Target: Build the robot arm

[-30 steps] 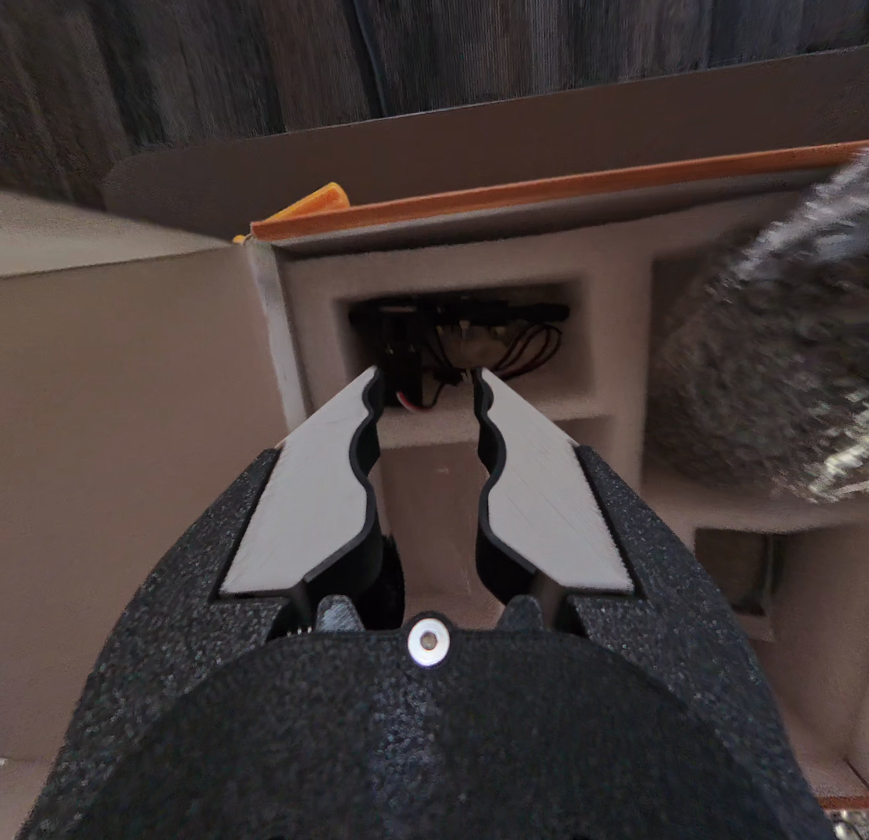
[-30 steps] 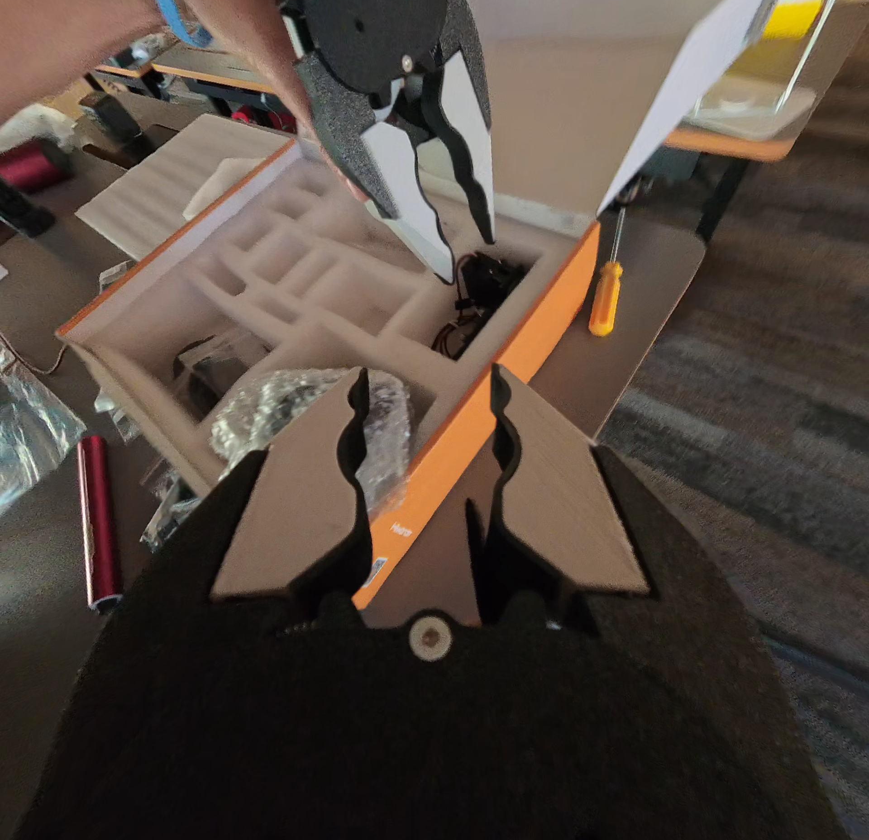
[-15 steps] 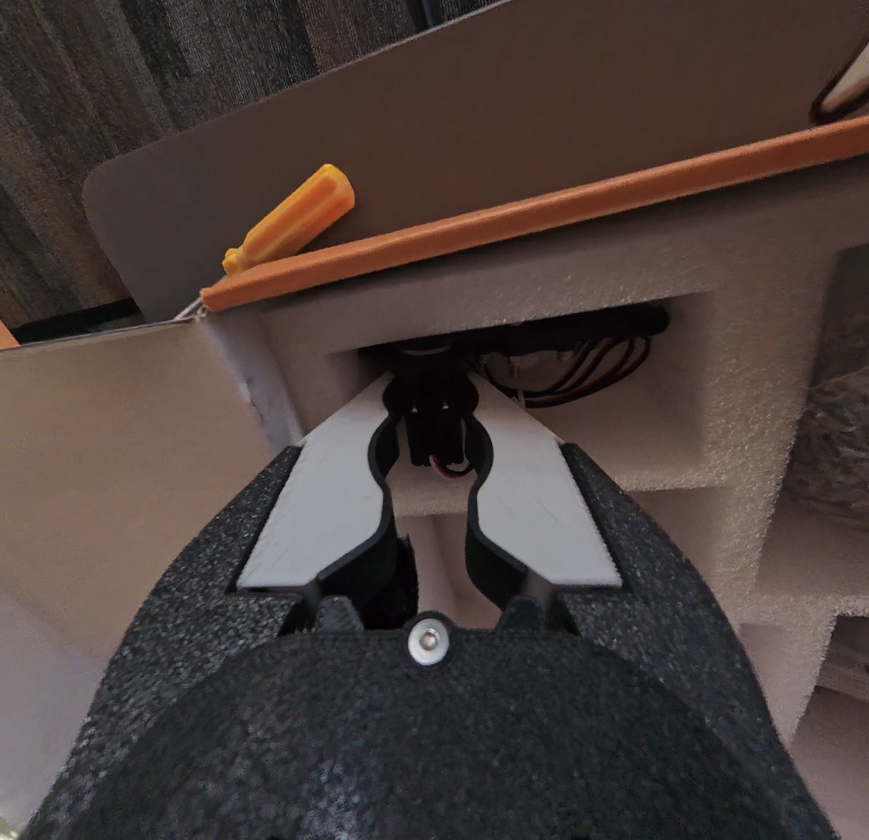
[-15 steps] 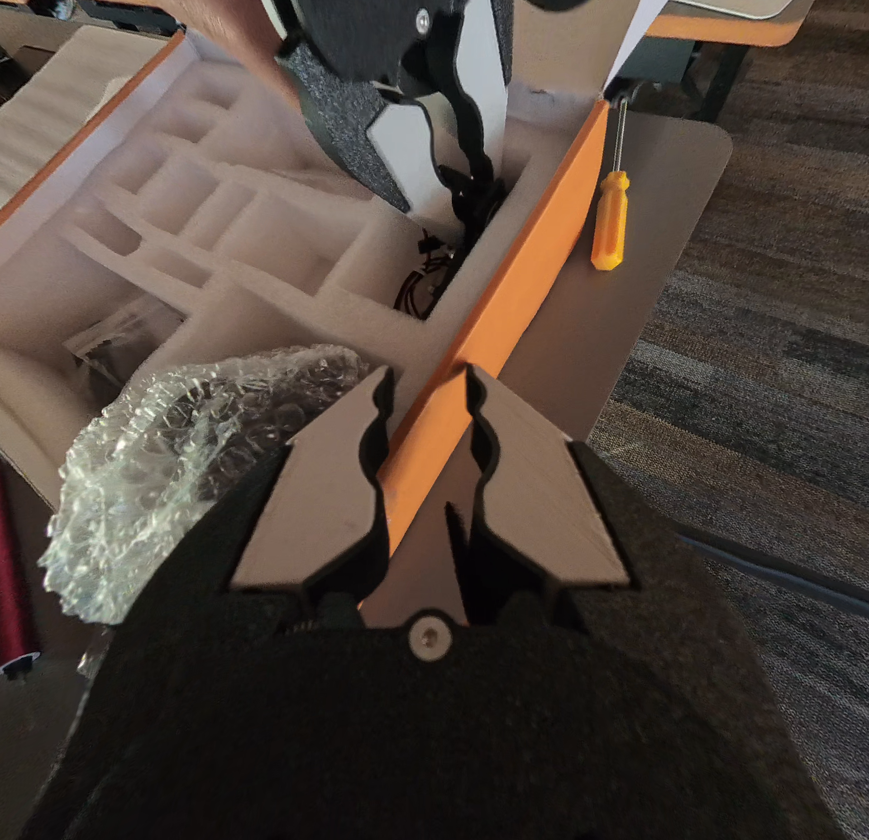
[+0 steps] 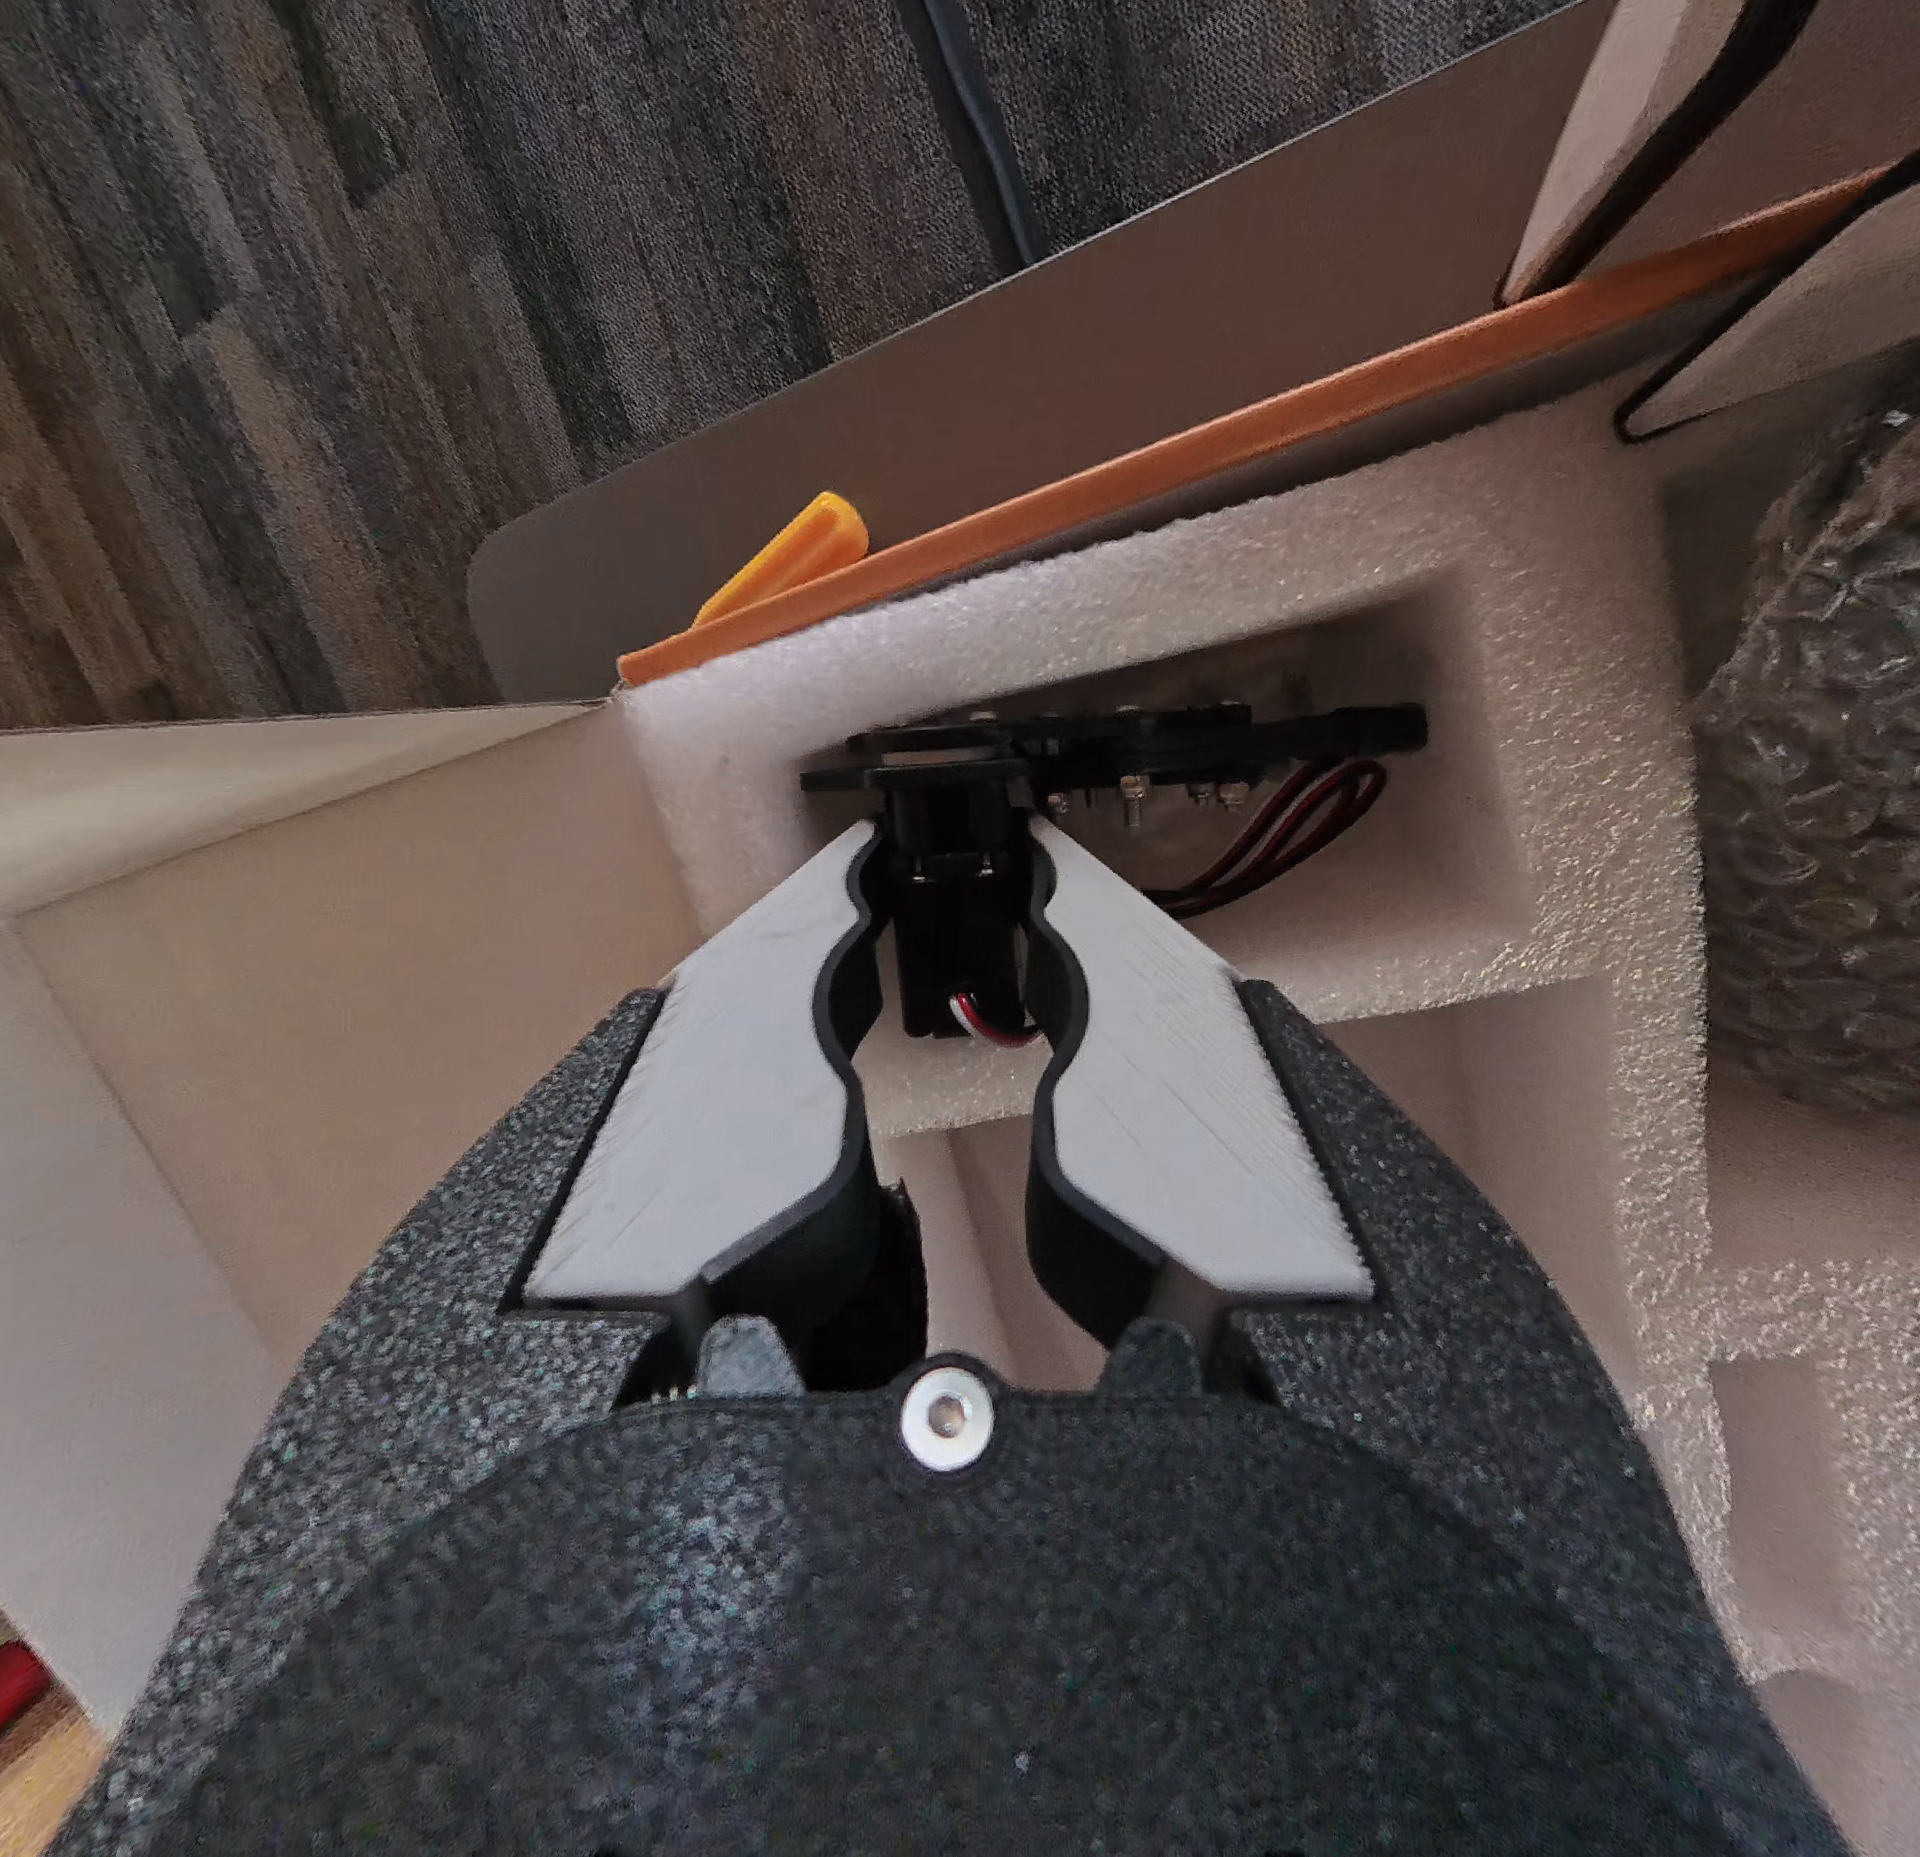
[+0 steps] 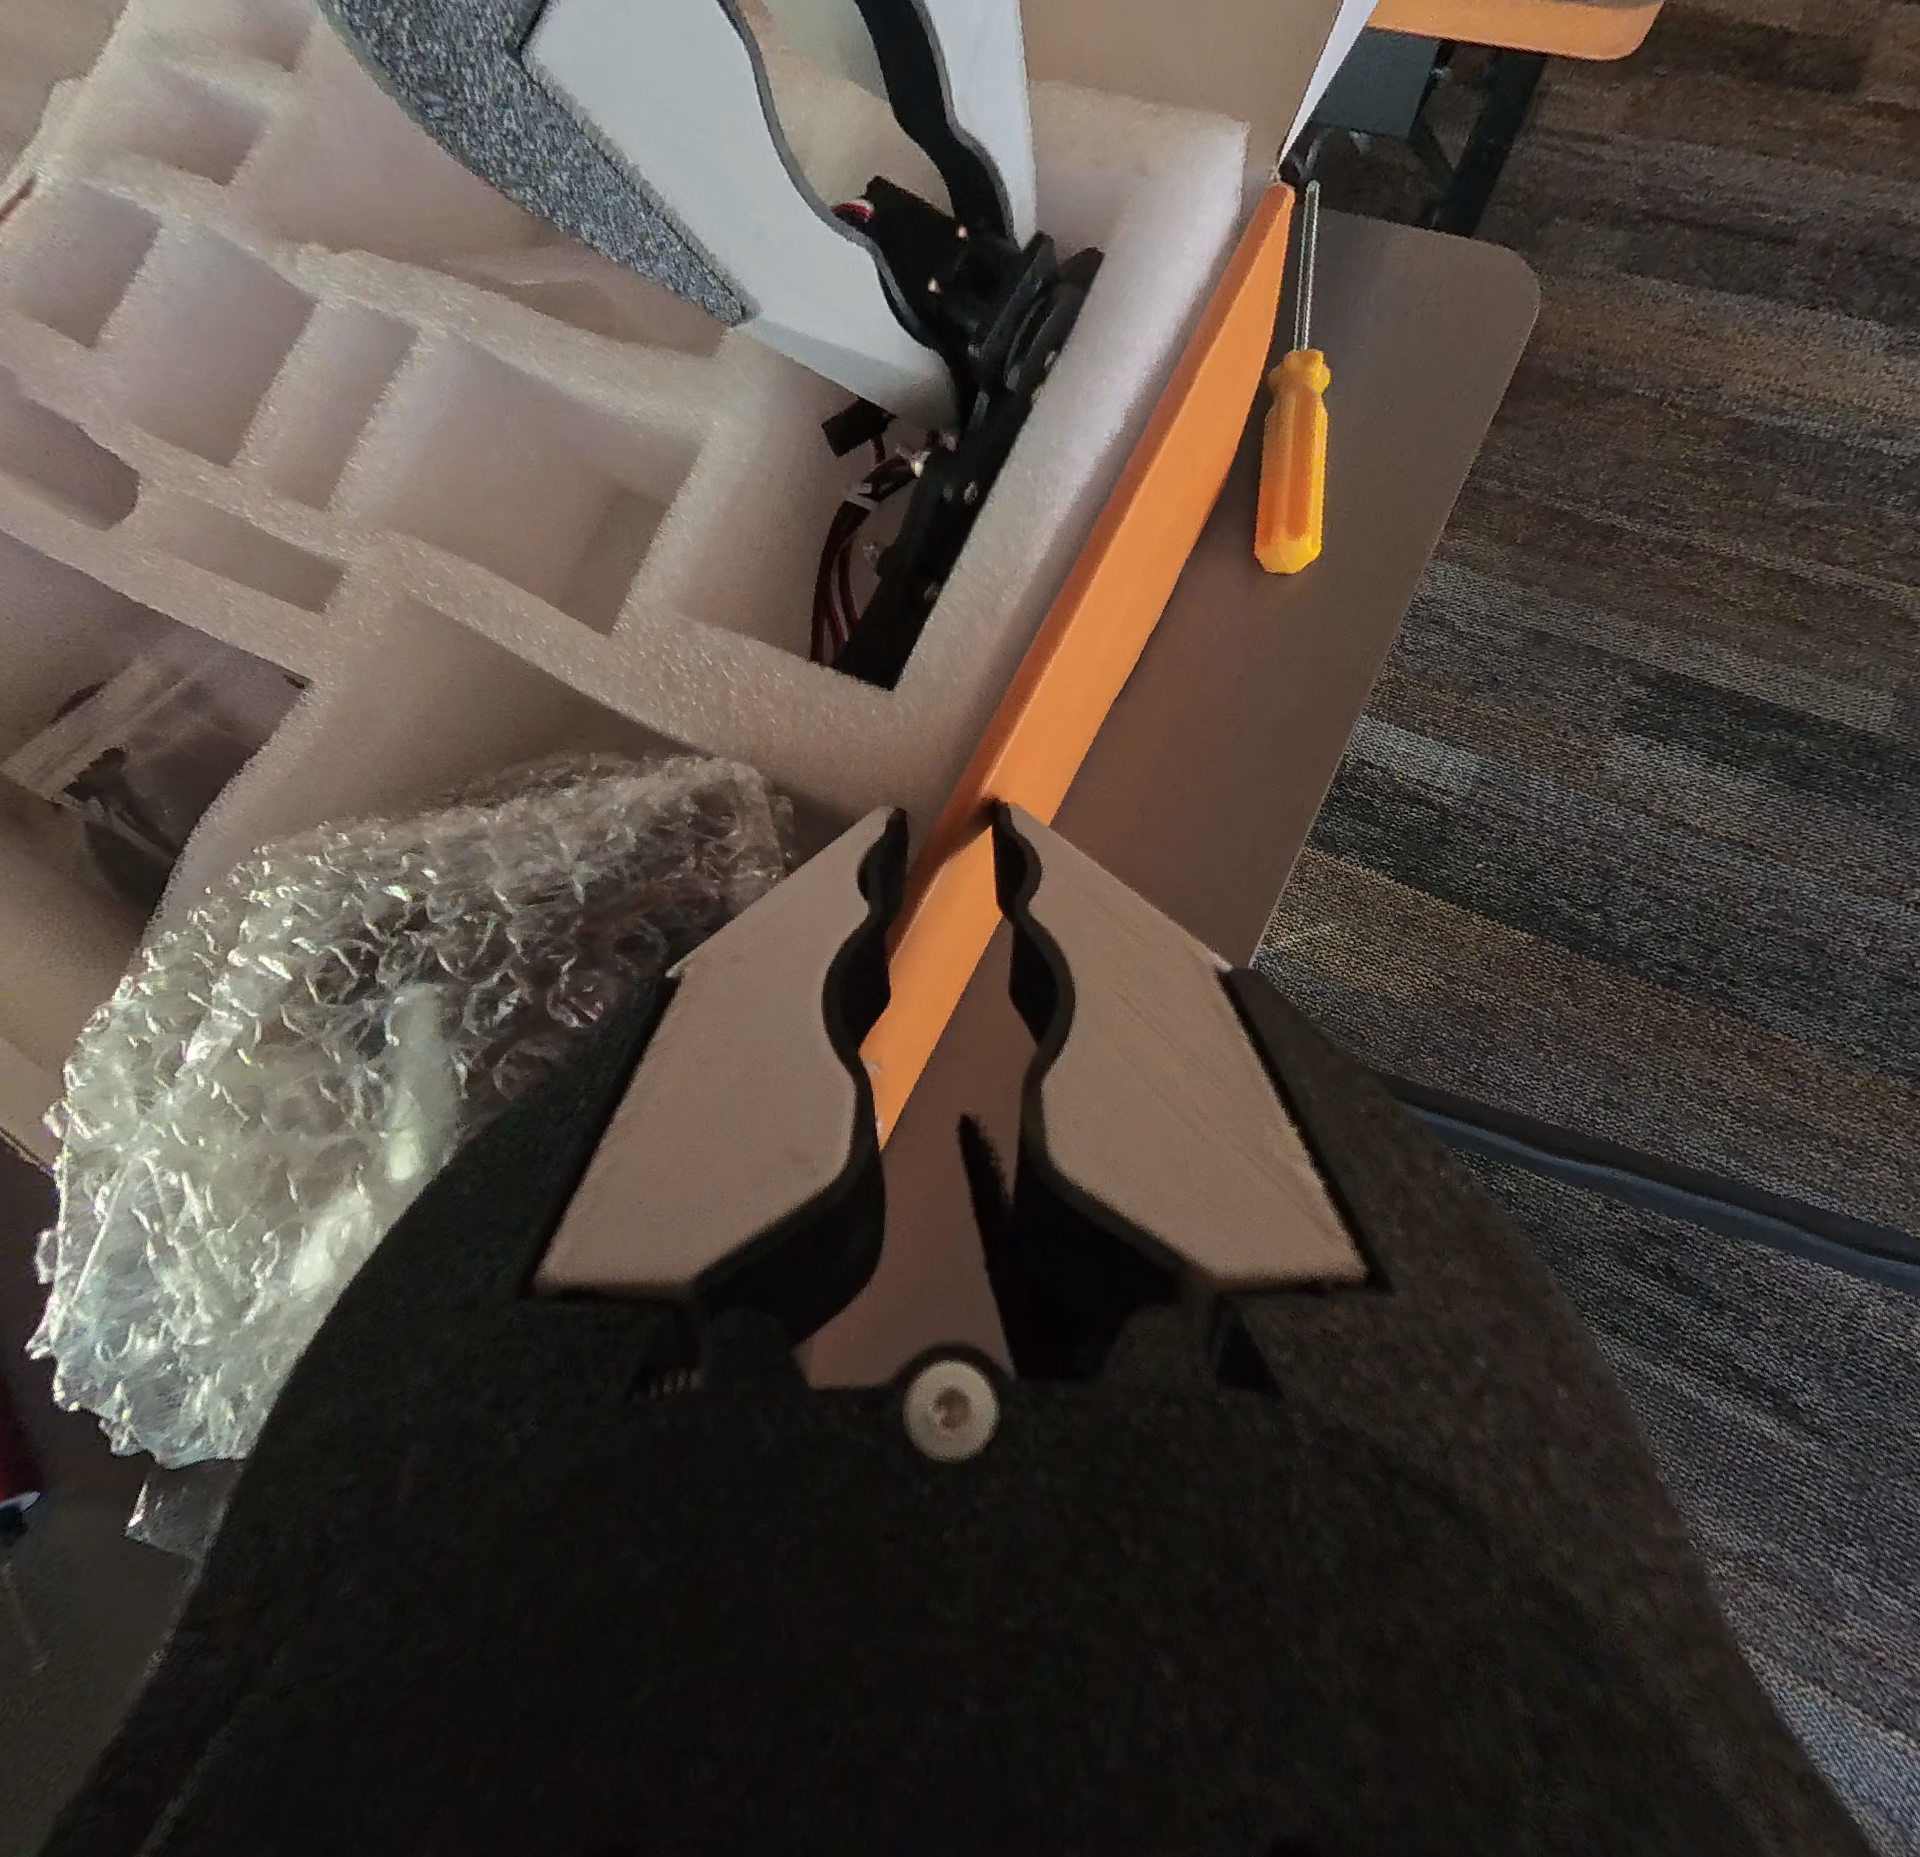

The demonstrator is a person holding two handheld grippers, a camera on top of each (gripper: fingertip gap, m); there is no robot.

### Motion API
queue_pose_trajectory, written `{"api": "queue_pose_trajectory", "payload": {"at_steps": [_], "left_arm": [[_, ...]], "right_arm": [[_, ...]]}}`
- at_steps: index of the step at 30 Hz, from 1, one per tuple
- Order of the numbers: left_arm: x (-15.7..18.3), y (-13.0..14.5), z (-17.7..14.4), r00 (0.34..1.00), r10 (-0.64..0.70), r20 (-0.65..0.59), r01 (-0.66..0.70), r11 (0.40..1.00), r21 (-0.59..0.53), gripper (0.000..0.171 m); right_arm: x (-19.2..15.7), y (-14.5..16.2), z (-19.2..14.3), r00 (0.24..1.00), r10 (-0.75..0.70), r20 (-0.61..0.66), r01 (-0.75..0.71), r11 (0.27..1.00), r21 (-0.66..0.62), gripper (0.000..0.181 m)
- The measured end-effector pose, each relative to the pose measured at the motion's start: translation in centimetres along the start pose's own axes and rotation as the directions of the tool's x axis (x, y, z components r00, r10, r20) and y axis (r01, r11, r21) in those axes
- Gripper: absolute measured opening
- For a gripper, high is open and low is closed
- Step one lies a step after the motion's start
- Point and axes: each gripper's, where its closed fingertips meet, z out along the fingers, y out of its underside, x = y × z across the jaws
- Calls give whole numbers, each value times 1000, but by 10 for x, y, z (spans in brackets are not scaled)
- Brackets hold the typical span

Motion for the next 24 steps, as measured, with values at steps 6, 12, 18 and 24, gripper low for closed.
{"api": "queue_pose_trajectory", "payload": {"at_steps": [6, 12, 18, 24], "left_arm": [[1, -5, -3, 999, 5, 45, -5, 1000, 0, 21], [-1, -9, -4, 997, -2, 76, 0, 1000, 26, 21], [-3, -6, -1, 993, -31, 118, 25, 998, 50, 21], [-4, -3, 5, 983, -22, 184, 8, 997, 73, 21]], "right_arm": [[6, -34, -14, 999, -46, 6, 45, 983, 178, 0], [30, -85, 12, 983, -143, 118, 110, 963, 247, 0], [33, -96, 62, 950, -129, 285, 95, 987, 129, 0], [39, -85, 82, 960, -209, 185, 206, 978, 32, 0]]}}
